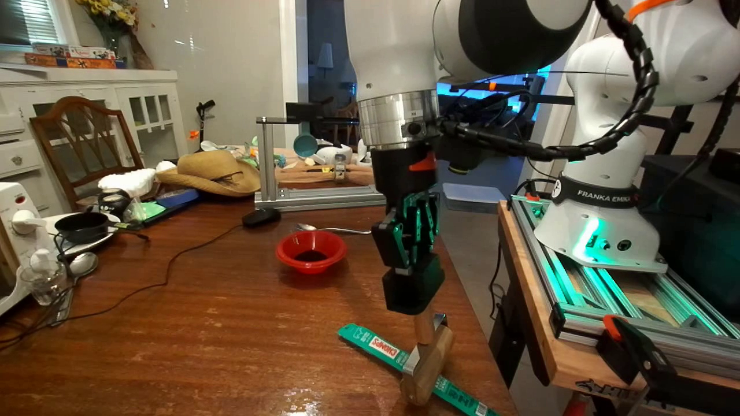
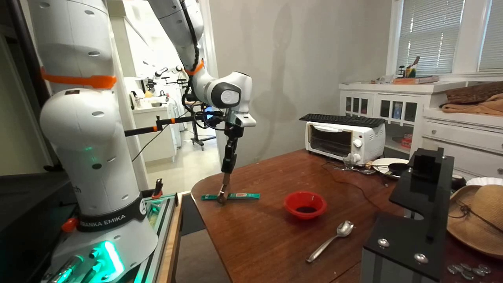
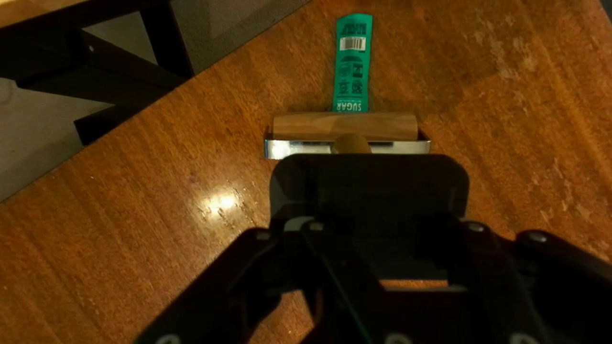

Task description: Use the wooden object to roll on the green packet

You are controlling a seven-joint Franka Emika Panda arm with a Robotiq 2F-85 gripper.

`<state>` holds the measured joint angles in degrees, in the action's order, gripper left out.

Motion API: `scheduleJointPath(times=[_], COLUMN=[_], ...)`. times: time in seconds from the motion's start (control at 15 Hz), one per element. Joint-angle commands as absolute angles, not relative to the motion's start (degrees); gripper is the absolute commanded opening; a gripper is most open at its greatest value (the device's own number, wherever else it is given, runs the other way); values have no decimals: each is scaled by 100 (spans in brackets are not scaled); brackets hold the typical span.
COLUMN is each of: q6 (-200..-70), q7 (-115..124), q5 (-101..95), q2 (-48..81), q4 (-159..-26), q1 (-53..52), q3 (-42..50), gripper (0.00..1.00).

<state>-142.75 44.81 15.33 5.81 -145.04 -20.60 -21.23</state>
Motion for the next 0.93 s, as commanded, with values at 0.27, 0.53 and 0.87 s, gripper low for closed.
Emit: scheduleJointPath(times=[0.27,0.53,0.87], q6=[-14388,-14359,-14375], q7=[3898,3805,3832], q5=[1742,1722,1581], q2=[988,1132,1239], q4=[-14280,-14159,-13920], q1=[-2022,-1983,-1975], q3=[-1992,-1896,-1712], gripper=[22,22,22])
